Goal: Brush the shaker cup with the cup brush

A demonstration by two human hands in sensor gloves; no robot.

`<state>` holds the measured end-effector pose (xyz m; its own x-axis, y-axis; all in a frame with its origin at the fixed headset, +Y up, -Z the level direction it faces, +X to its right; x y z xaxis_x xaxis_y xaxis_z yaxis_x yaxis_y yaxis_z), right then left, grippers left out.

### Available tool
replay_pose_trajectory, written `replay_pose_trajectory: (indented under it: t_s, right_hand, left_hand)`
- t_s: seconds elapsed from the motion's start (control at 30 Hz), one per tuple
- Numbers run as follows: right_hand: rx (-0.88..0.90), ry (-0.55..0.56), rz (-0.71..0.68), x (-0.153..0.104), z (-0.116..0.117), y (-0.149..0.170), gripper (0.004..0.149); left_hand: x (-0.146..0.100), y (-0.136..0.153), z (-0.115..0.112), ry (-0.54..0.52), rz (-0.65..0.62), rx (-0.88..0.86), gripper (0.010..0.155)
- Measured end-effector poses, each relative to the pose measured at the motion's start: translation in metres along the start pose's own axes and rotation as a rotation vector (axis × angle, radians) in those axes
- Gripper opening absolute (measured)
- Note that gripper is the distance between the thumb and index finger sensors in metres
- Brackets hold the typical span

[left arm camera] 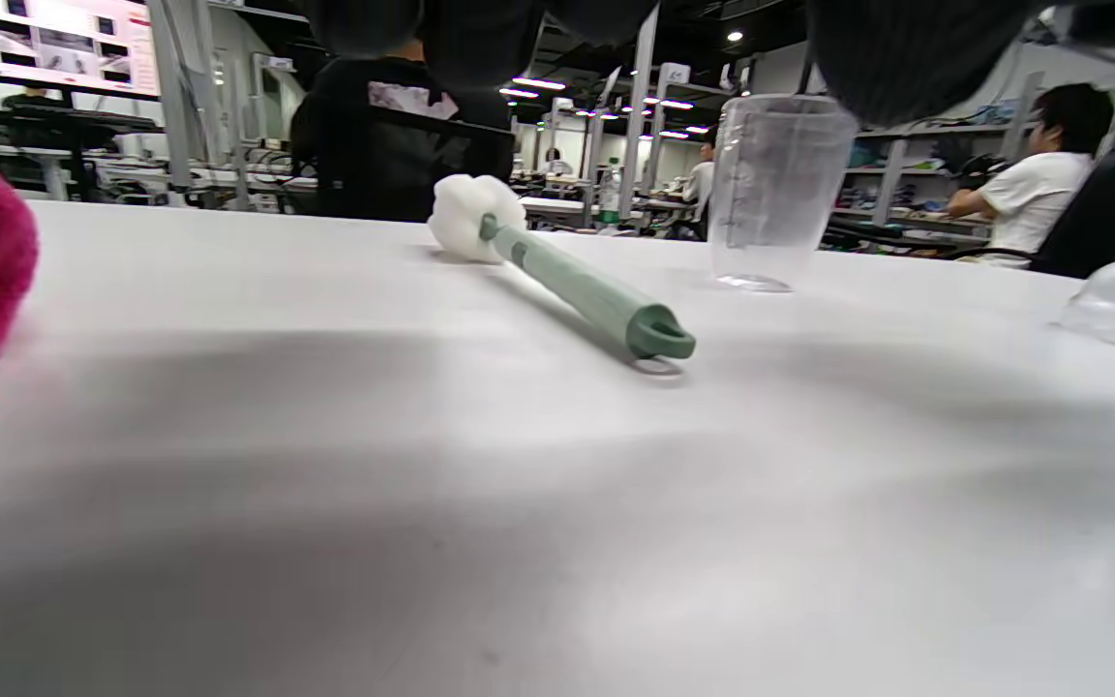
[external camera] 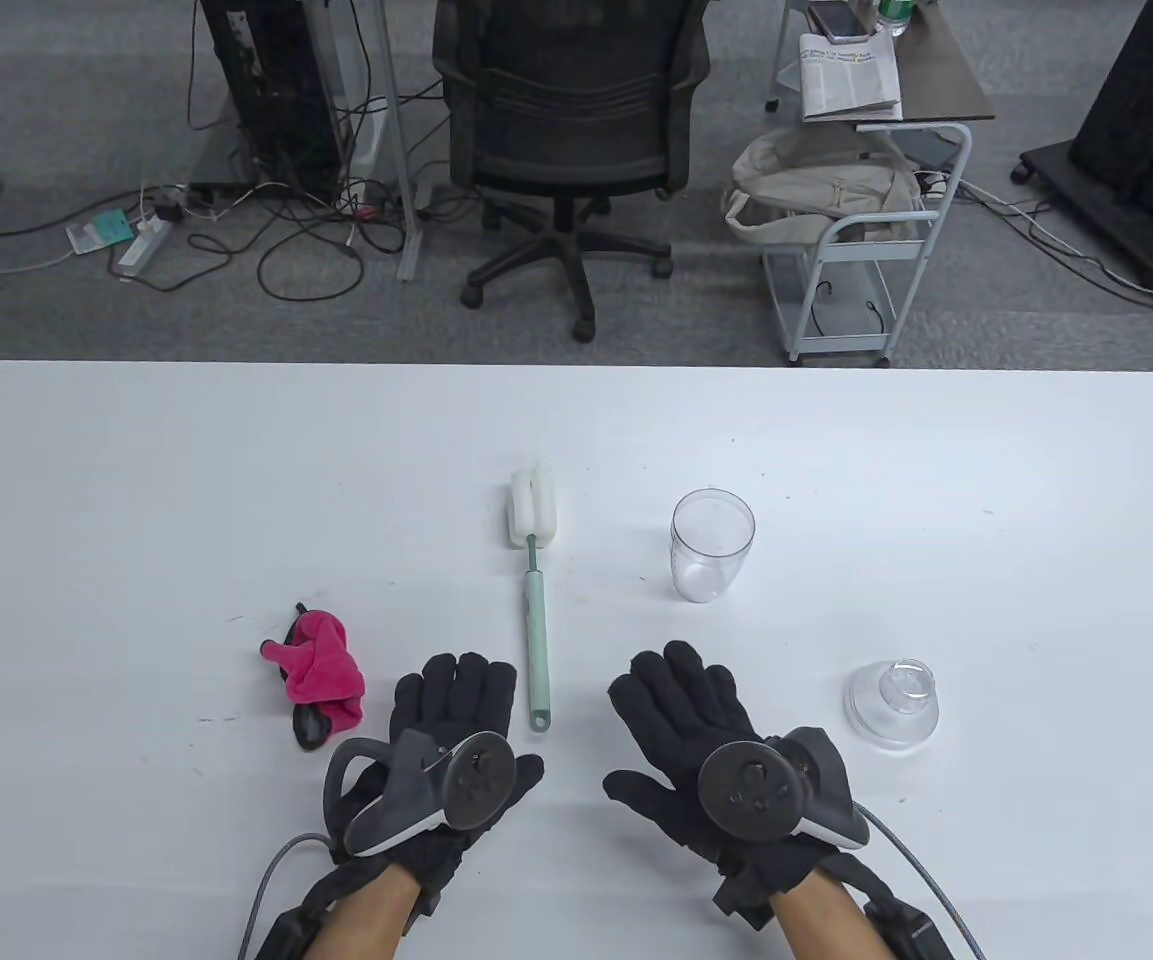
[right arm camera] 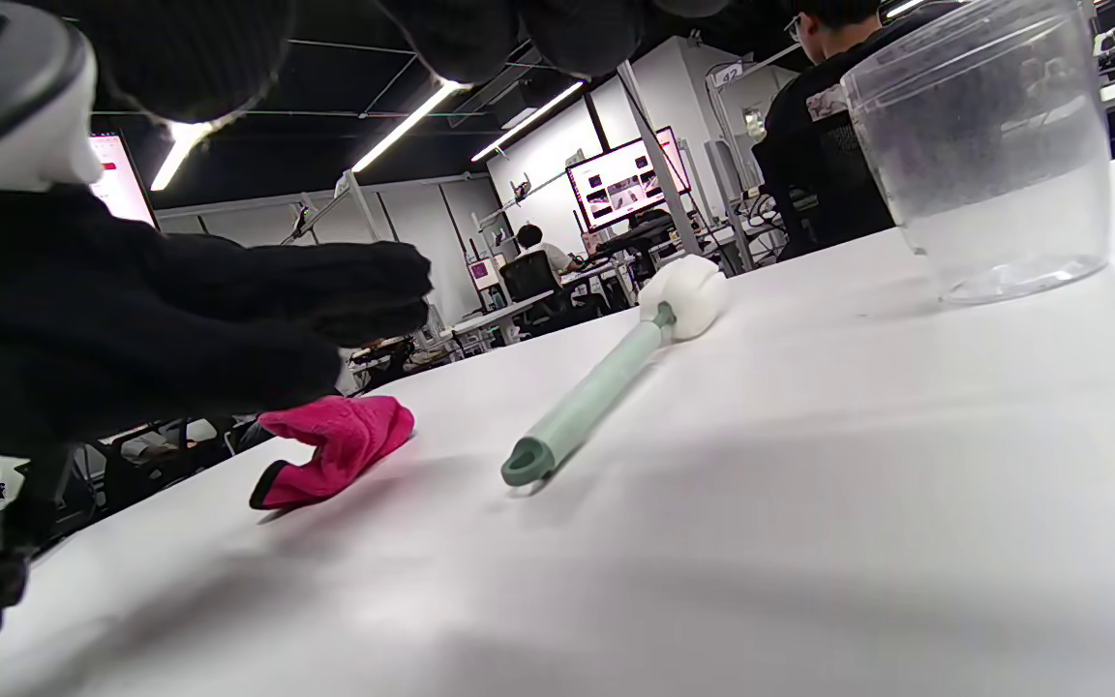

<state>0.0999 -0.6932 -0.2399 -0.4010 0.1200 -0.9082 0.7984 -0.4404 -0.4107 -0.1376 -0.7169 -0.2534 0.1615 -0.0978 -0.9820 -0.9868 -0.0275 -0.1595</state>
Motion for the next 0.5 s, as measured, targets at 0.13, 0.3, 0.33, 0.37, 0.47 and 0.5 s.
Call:
replay_pose_trajectory:
  t_s: [0.13,0.3,0.33,0.37,0.47,0.5]
  right_hand:
    - [0.011,0.029,-0.001,0.002,-0.002,-0.001,0.075]
    - [-0.006,0.046,0.017,0.003,-0.002,0.003,0.075]
    - [-0.003,0.058,0.02,0.002,-0.004,0.004,0.075]
    - [0.003,0.068,0.022,0.002,-0.005,0.004,0.075]
    - [0.026,0.114,0.029,0.001,-0.008,0.006,0.075]
    - [0.027,0.125,0.031,0.0,-0.01,0.007,0.075]
  left_hand:
    - [0.022,-0.011,0.002,0.063,0.147,0.035,0.084]
    - [0.062,-0.037,0.005,0.131,0.317,0.012,0.077]
    - [0.071,-0.044,0.003,0.143,0.331,0.012,0.076]
    - [0.079,-0.049,0.001,0.141,0.351,0.021,0.076]
    - [0.099,-0.062,-0.002,0.162,0.417,0.119,0.076]
    - [0.104,-0.065,-0.001,0.15,0.433,0.125,0.076]
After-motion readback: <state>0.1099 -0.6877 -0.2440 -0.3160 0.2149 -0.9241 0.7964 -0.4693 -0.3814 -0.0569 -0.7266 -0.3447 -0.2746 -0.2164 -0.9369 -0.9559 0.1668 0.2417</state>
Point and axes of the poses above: the tracker on the back of each hand, its own y axis roughly to the little-finger side, its own x axis roughly from the wrist to the fingertips, z = x × y, the point moved 1 cm from there along x, roughly from the wrist to the fingertips, and after that the axes turned 8 degrees about z, right-handed, at the moved point
